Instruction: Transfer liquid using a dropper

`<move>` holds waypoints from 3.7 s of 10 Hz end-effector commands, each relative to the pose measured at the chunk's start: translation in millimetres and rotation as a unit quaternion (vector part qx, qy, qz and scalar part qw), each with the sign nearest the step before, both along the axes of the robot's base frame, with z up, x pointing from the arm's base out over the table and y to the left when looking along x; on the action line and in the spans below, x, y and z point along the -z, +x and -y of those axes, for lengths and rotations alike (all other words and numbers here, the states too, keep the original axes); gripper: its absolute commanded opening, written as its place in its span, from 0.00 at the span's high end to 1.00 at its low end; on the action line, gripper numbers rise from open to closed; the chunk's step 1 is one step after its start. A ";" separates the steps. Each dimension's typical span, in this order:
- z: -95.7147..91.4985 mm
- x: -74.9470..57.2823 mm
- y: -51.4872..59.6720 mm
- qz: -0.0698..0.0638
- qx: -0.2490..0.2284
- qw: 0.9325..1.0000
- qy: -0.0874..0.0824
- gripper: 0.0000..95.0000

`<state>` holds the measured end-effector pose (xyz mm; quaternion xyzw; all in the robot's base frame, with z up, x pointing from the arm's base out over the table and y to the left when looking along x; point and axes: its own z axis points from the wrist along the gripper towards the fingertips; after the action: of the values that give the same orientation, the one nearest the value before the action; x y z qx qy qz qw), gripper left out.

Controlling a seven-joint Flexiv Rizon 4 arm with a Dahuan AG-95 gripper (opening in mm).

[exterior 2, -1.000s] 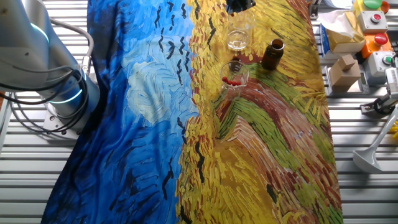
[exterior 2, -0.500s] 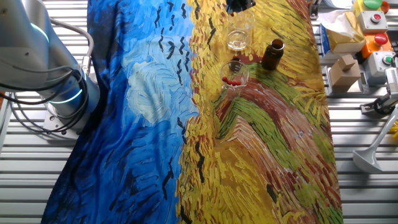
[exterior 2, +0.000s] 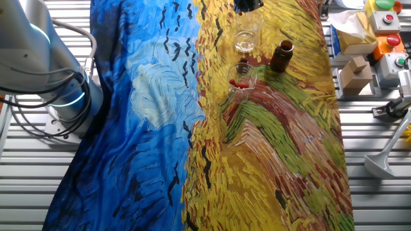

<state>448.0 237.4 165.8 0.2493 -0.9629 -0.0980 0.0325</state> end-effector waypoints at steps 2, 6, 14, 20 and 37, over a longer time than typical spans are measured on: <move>-4.6 -0.9 1.0 -0.004 0.011 1.000 0.015 1.00; -3.8 3.4 2.5 -0.001 -0.003 1.000 0.000 1.00; 0.9 21.9 7.9 0.007 -0.010 1.000 -0.013 1.00; 2.6 30.4 9.9 0.015 -0.015 1.000 -0.018 1.00; 4.3 41.9 12.1 0.029 -0.019 0.999 -0.018 0.80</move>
<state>459.8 233.0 124.0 0.2700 -0.9601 -0.0725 0.0105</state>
